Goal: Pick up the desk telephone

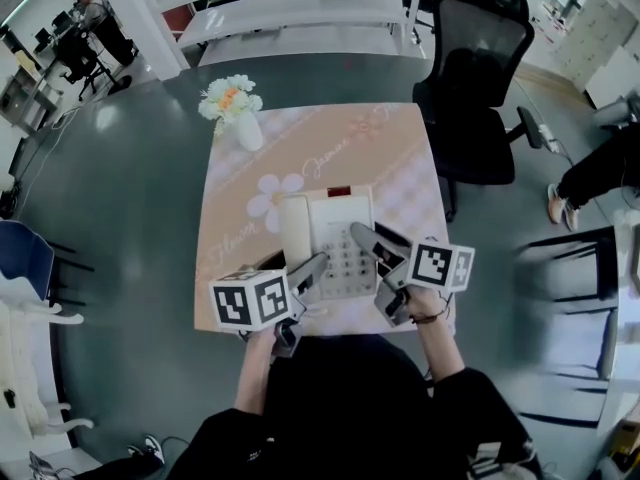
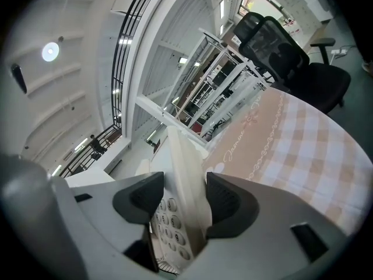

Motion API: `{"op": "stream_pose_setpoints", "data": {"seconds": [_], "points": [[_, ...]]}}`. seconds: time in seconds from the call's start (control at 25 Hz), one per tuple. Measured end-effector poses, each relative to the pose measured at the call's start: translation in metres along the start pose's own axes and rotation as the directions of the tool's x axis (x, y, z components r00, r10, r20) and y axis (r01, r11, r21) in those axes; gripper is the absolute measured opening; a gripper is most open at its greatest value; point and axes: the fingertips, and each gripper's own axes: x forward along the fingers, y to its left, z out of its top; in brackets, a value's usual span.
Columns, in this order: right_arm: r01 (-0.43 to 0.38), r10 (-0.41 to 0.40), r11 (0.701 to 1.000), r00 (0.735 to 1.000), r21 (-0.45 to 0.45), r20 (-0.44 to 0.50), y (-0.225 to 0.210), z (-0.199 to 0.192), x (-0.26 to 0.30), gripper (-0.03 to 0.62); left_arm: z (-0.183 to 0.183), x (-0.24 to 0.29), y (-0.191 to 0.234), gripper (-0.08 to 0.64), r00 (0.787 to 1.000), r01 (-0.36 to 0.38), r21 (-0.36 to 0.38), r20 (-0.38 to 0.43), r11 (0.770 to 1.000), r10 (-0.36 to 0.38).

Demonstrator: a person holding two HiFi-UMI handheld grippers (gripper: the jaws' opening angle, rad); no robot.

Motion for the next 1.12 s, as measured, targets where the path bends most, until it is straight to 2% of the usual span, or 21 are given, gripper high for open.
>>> {"op": "stream_pose_setpoints", "data": {"seconds": [0.16,0.32,0.4,0.52,0.6,0.76,0.92,1.08,1.12], "points": [[0.004,-0.004,1.000,1.000,-0.022,0.007,0.008,0.005,-0.004,0.216,0.004,-0.007,-0.004,0.327,1.000,0.003,0.007,0.020,1.000,-0.003],[0.066,-0.065,0.997,0.998,-0.044,0.009,0.008,0.008,-0.011,0.215,0.008,-0.012,-0.007,0.327,0.999,0.005,0.013,0.038,1.000,-0.006],[0.047,-0.046,0.998,0.999,-0.051,0.015,0.013,0.010,-0.012,0.215,0.011,-0.015,-0.010,0.327,0.999,0.005,0.024,0.047,1.000,-0.007],[-0.050,0.053,0.995,0.998,-0.081,0.030,0.031,0.015,-0.007,0.215,0.013,-0.018,-0.011,0.327,0.998,0.000,0.033,0.057,0.999,-0.002],[-0.069,0.072,0.993,0.997,-0.098,0.031,0.037,0.017,-0.006,0.215,0.016,-0.021,-0.012,0.327,0.998,-0.001,0.037,0.066,0.999,-0.002],[-0.015,0.017,0.996,0.999,-0.092,0.027,0.032,0.016,-0.012,0.215,0.018,-0.024,-0.014,0.327,0.997,-0.003,0.049,0.075,0.999,-0.001],[-0.079,0.083,0.991,0.996,-0.104,0.033,0.043,0.017,-0.010,0.215,0.019,-0.026,-0.015,0.327,0.997,-0.002,0.057,0.080,0.998,-0.003],[0.002,0.000,0.996,1.000,-0.090,0.027,0.033,0.016,-0.017,0.213,0.018,-0.026,-0.017,0.327,0.997,0.000,0.055,0.083,0.998,-0.004],[-0.014,0.016,0.995,1.000,-0.094,0.027,0.035,0.016,-0.016,0.213,0.018,-0.026,-0.017,0.327,0.997,0.000,0.056,0.083,0.998,-0.005]]}}
